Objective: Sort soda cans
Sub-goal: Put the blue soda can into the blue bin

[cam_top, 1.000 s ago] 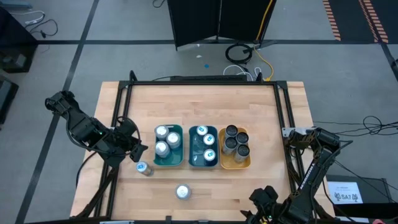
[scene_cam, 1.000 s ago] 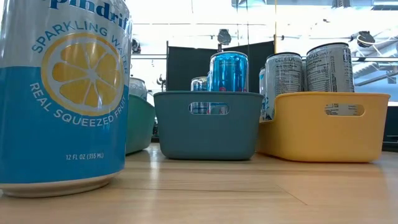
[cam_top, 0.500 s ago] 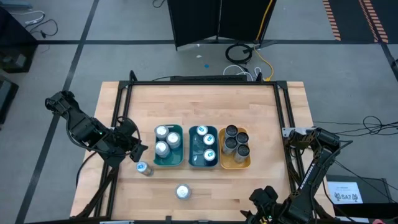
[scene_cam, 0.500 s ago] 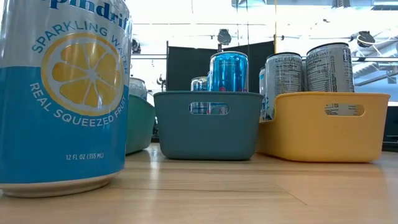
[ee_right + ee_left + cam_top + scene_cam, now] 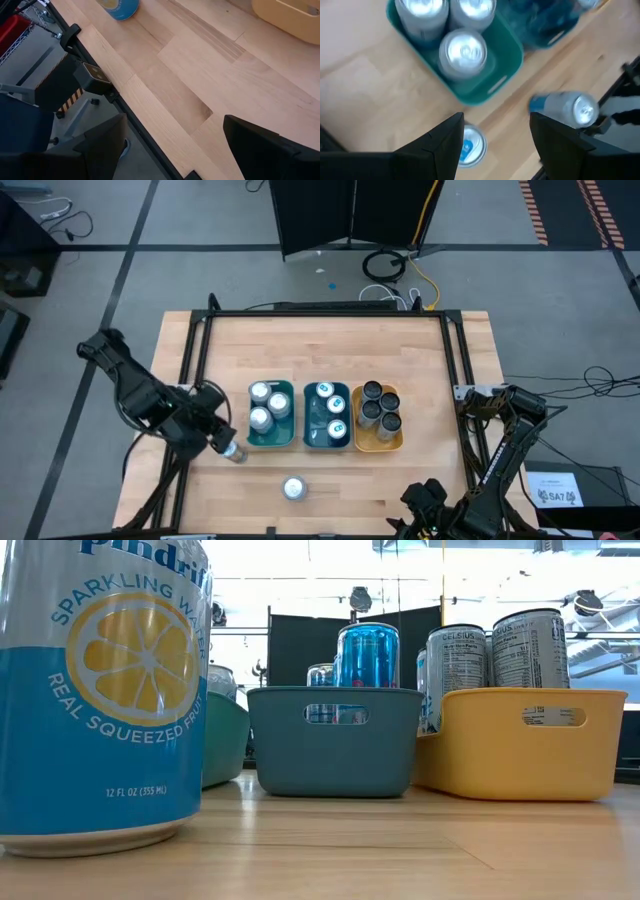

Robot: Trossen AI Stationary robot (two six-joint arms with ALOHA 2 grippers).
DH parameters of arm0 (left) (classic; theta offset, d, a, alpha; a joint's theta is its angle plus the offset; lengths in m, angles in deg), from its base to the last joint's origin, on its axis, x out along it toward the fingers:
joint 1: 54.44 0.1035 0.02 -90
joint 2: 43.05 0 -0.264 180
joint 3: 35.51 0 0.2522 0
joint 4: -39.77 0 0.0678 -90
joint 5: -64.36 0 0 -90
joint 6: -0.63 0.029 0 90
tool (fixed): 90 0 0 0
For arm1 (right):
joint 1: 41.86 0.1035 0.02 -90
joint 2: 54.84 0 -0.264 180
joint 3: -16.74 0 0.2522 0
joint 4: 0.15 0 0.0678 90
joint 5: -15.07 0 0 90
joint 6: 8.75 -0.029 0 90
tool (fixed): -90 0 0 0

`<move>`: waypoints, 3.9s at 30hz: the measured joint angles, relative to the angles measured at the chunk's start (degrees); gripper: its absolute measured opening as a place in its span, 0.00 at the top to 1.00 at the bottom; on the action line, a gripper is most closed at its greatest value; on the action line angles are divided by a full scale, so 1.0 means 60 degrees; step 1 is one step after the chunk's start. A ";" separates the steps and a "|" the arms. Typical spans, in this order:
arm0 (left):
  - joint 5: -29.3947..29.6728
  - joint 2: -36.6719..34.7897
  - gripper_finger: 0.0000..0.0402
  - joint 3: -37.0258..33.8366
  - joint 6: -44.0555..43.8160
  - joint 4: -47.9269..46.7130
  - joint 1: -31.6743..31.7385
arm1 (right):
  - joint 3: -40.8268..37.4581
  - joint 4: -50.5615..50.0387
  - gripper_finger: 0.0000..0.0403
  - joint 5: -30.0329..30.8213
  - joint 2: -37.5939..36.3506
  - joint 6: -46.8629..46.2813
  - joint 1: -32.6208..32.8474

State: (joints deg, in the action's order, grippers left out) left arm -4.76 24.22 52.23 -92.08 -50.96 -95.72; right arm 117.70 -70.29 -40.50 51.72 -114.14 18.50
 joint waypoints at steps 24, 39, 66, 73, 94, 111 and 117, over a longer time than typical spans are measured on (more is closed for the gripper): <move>-0.0717 0.1778 0.41 0.0000 0.0266 -0.0158 0.0009 | 0.0000 0.0069 0.20 0.0004 0.0000 0.0251 0.0000; -0.1003 0.1774 0.18 0.0000 0.0278 -0.1004 0.0551 | 0.0000 0.0069 0.20 0.0004 0.0000 0.0251 0.0000; -0.2516 0.1920 0.18 -0.1482 0.0836 0.1003 0.0485 | 0.0000 0.0148 0.20 0.0015 -0.0004 0.0200 -0.0001; -0.2924 0.1916 0.18 -0.1508 0.1018 0.1008 0.0485 | 0.0000 0.0076 0.20 0.0040 -0.0004 0.0219 -0.0004; -0.3559 0.1913 0.18 -0.2142 0.1024 0.1523 0.0485 | 0.0000 0.0058 0.20 0.0058 -0.0004 0.0251 -0.0004; -0.3581 0.1913 0.37 -0.2137 0.1009 0.1508 0.0489 | 0.0000 -0.0067 0.20 0.0055 -0.0004 0.0290 -0.0004; -0.3731 0.1818 0.37 -0.1711 0.0820 0.1510 0.0485 | 0.0000 -0.0076 0.20 0.0053 -0.0004 0.0291 -0.0002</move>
State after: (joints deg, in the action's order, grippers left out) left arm -27.14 35.12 41.96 -87.15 -41.90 -92.81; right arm 117.70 -70.75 -40.18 51.70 -112.39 18.49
